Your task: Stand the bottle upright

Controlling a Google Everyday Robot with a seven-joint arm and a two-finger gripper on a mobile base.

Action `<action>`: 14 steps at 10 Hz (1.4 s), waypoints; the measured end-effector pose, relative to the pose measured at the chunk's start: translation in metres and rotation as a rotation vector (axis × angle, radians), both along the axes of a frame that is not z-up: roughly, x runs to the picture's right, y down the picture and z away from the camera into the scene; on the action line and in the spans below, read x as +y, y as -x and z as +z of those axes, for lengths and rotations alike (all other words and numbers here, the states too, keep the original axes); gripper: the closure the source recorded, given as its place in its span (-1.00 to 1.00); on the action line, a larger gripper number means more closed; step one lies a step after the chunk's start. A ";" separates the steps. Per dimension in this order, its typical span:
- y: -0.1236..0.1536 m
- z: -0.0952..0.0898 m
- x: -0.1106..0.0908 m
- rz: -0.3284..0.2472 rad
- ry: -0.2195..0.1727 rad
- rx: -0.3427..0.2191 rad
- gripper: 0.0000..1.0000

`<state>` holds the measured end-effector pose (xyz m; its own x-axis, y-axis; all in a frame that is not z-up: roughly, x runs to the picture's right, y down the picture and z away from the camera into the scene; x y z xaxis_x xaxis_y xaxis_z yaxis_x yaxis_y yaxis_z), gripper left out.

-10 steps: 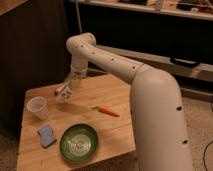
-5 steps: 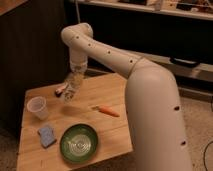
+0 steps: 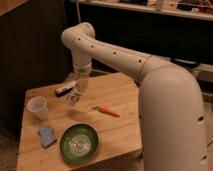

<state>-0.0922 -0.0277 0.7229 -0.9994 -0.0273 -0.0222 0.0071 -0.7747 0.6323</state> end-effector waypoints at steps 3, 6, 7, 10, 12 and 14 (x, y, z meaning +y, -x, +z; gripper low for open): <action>-0.022 -0.006 0.016 -0.008 -0.005 0.051 0.79; -0.042 -0.011 0.029 -0.018 -0.005 0.095 0.79; -0.042 -0.013 0.034 -0.021 0.004 0.100 0.79; -0.053 -0.015 0.052 -0.028 0.034 0.130 0.79; -0.061 -0.017 0.062 -0.027 0.052 0.148 0.79; -0.068 -0.022 0.069 -0.036 0.068 0.169 0.79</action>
<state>-0.0243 0.0416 0.7014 -0.9891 0.0131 0.1467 0.0904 -0.7320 0.6752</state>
